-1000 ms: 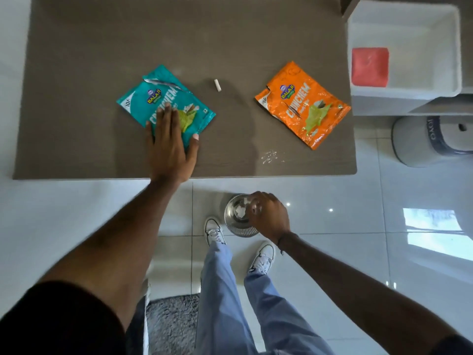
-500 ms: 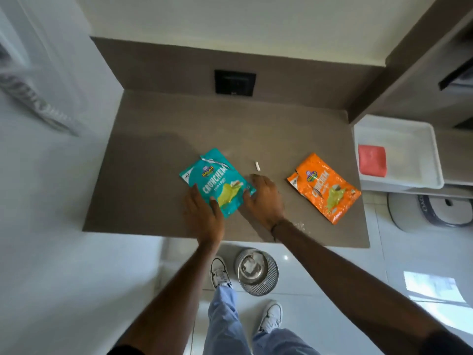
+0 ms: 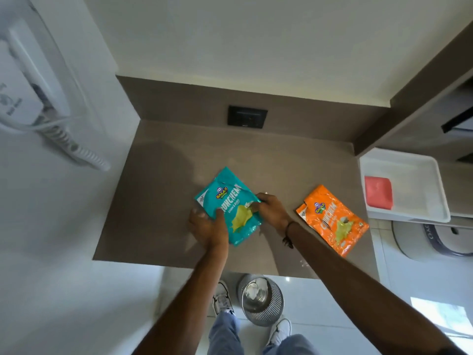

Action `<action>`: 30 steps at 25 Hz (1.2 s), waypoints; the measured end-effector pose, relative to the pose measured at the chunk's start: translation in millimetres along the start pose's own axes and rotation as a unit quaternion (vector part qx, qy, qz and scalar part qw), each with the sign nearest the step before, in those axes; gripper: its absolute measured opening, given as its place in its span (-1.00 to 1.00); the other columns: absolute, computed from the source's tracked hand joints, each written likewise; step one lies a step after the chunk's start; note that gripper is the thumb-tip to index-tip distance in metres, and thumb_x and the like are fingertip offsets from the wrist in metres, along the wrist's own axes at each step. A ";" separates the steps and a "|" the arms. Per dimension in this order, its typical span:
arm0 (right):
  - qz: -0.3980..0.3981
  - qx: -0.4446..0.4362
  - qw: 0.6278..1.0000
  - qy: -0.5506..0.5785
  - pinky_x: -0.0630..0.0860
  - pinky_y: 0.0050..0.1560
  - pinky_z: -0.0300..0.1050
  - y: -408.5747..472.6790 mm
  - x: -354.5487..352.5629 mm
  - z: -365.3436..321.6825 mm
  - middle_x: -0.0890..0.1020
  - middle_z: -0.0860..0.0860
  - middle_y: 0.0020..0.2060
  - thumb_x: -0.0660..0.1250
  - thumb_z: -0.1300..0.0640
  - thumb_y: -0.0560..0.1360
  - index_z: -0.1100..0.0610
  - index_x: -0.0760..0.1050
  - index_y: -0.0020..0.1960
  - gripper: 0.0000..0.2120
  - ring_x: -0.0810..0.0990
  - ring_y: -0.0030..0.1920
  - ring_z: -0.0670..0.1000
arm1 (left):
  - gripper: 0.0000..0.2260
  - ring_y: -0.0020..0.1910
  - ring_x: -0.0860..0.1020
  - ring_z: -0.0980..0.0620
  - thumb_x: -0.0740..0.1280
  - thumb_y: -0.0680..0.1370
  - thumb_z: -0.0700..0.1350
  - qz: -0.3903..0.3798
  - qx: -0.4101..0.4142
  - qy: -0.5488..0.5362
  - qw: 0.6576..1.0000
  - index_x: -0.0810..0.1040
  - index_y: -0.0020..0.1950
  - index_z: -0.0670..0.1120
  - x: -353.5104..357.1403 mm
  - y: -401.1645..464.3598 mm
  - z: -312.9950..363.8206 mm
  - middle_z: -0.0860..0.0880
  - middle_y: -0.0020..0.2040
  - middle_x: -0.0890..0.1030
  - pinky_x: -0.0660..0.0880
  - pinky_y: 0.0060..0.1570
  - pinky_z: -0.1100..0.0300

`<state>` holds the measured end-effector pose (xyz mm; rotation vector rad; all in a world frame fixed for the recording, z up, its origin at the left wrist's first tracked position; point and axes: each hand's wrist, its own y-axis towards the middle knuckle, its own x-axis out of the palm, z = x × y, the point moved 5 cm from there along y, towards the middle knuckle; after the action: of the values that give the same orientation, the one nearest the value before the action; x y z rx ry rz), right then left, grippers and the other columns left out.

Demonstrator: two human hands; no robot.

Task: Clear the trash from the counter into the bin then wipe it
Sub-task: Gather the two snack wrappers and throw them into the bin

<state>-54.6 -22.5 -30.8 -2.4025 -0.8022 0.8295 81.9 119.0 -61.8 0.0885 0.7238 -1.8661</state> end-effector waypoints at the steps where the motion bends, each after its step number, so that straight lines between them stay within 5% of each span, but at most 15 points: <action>1: -0.001 0.008 1.000 0.028 0.55 -0.10 -0.04 -1.7 -17.0 4.3 0.64 0.03 -0.22 0.33 0.26 0.41 0.04 0.64 -0.16 -0.83 0.60 -0.16 0.03 | -0.39 0.25 0.62 -0.32 0.55 0.50 -0.11 -0.001 -0.019 -0.024 1.000 0.42 0.43 -0.35 6.5 -5.6 0.2 -0.34 0.30 0.58 0.62 0.24 -0.23; 5: 0.022 0.001 0.999 0.042 0.46 -0.19 -0.10 -11.5 -101.3 32.2 0.59 0.04 -0.31 0.30 0.30 0.42 0.10 0.59 -0.24 -0.84 0.55 -0.23 0.03 | -0.67 -0.09 0.72 0.01 0.45 0.57 -0.25 -0.110 -0.049 -0.151 0.981 0.52 0.31 -0.26 66.2 -50.8 18.4 -0.24 0.20 0.70 0.69 -0.17 0.18; 7: 0.051 -0.020 0.998 -0.016 0.44 -0.18 -0.08 -12.0 -148.5 52.2 0.58 0.02 -0.34 0.33 0.25 0.46 0.07 0.57 -0.23 -0.86 0.53 -0.26 0.02 | -0.68 -0.18 0.70 0.15 0.42 0.55 -0.37 -0.153 -0.001 -0.133 0.979 0.59 0.29 -0.23 99.8 -81.4 33.0 -0.18 0.12 0.72 0.66 -0.18 0.28; 11: 0.066 -0.019 0.988 -0.140 0.49 -0.23 -0.14 -15.8 -220.6 104.1 0.63 0.00 -0.29 0.35 0.07 0.47 0.02 0.56 -0.17 -0.94 0.61 -0.25 0.03 | -0.69 0.04 0.73 -0.18 0.44 0.51 -0.40 -0.172 0.019 -0.053 0.983 0.64 0.25 -0.28 154.9 -140.6 27.5 -0.26 0.13 0.74 0.66 0.16 -0.10; 15: 0.081 -0.023 0.961 -0.265 0.52 -0.15 -0.12 -17.5 -251.6 137.9 0.70 0.05 -0.06 0.36 -0.06 0.42 0.01 0.59 0.13 -0.68 0.68 -0.04 0.13 | -0.77 0.02 0.70 -0.32 0.53 0.45 -0.30 -0.138 0.077 0.087 0.984 0.65 0.05 -0.36 188.7 -168.0 17.3 -0.35 0.00 0.73 0.63 0.10 -0.23; 19: 0.095 -0.087 0.927 -0.351 0.57 0.11 0.02 -16.2 -254.6 148.8 0.56 0.03 0.14 0.44 -0.16 0.35 0.07 0.49 0.24 -0.46 0.56 0.15 0.09 | -0.44 0.24 0.55 -0.34 0.60 0.39 -0.21 -0.088 0.093 0.179 0.975 0.51 0.33 -0.33 203.0 -182.9 15.5 -0.37 0.22 0.60 0.52 0.30 -0.17; 23: 0.077 -0.069 0.935 -0.340 0.52 0.15 0.02 -8.4 -250.2 156.2 0.53 0.03 0.17 0.45 -0.17 0.36 0.06 0.42 0.33 -0.38 0.54 0.20 0.09 | -0.20 0.32 0.61 -0.30 0.57 0.39 -0.44 -0.115 0.007 -0.010 0.993 0.24 0.53 -0.31 222.9 -189.4 18.3 -0.37 0.37 0.53 0.56 0.36 -0.23; 26: 0.032 -0.033 0.963 -0.265 0.51 0.00 -0.06 -2.2 -248.0 159.5 0.61 0.08 0.14 0.47 -0.08 0.40 0.12 0.42 0.29 -0.45 0.60 0.14 0.15 | -0.42 0.15 0.71 -0.32 0.47 0.46 -0.49 -0.170 -0.063 -0.096 0.979 0.37 0.43 -0.34 233.6 -195.5 16.0 -0.40 0.28 0.61 0.70 0.11 -0.14; 28: -0.025 -0.001 0.986 -0.163 0.58 0.00 -0.06 -5.3 -246.7 162.4 0.67 0.08 0.12 0.48 0.06 0.44 0.13 0.52 0.22 -0.61 0.65 0.05 0.10 | -0.63 -0.14 0.79 -0.07 0.44 0.53 -0.40 -0.246 -0.142 -0.126 0.950 0.54 0.33 -0.26 232.5 -202.9 11.6 -0.26 0.12 0.74 0.72 -0.19 0.13; 30: -0.094 0.028 0.995 -0.034 0.65 -0.03 -0.11 -13.8 -244.8 159.9 0.71 0.08 0.06 0.44 0.20 0.49 0.08 0.60 0.10 -0.80 0.70 -0.09 -0.01 | -0.77 -0.26 0.77 0.08 0.44 0.55 -0.30 -0.314 -0.180 -0.117 0.925 0.64 0.19 -0.12 222.0 -206.5 12.3 -0.04 -0.13 0.81 0.68 -0.27 0.20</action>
<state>-324.6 -135.1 -39.5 -2.2194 -0.9999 0.8498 -186.5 -21.8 -47.2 -0.6654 0.9880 -2.2491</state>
